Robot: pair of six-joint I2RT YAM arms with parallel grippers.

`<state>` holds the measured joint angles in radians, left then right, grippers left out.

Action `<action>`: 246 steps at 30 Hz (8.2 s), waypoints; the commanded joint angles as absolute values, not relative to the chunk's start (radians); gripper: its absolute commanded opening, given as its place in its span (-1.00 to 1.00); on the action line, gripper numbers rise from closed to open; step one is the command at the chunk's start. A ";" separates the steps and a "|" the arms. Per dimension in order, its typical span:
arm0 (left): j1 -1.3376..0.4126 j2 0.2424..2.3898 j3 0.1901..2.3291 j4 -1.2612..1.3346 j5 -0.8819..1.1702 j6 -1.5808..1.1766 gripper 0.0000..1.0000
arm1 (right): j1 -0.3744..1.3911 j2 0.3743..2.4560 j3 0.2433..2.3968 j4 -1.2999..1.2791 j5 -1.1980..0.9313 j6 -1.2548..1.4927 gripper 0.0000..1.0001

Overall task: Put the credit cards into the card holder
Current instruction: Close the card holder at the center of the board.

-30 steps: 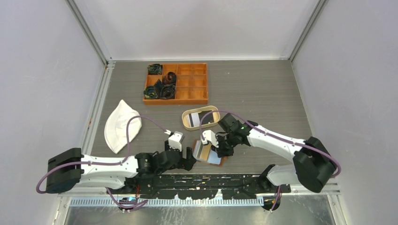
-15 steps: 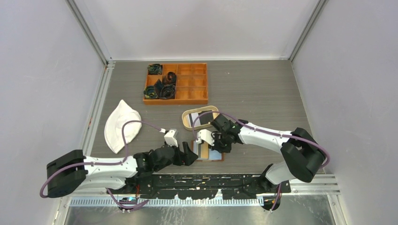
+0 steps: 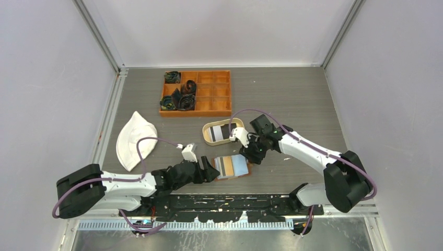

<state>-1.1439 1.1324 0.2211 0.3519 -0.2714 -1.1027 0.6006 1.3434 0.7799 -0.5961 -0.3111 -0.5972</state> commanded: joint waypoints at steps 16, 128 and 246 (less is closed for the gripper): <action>-1.130 1.238 0.233 0.453 -0.250 -1.126 0.33 | 0.726 1.411 0.742 -0.498 -0.191 -0.733 -0.35; -1.109 1.087 0.296 0.189 -0.342 -1.002 -0.11 | 0.614 1.577 1.052 -0.689 -0.680 -0.307 -0.72; -1.057 1.097 0.375 0.032 -0.193 -0.786 -0.18 | 0.505 1.680 1.186 -0.800 -0.766 -0.078 -0.95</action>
<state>-1.0595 1.1675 0.4004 -0.0288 -0.1944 -0.8261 0.5404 1.7451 1.1446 -0.7296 -0.7502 -0.0349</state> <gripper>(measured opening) 0.400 0.308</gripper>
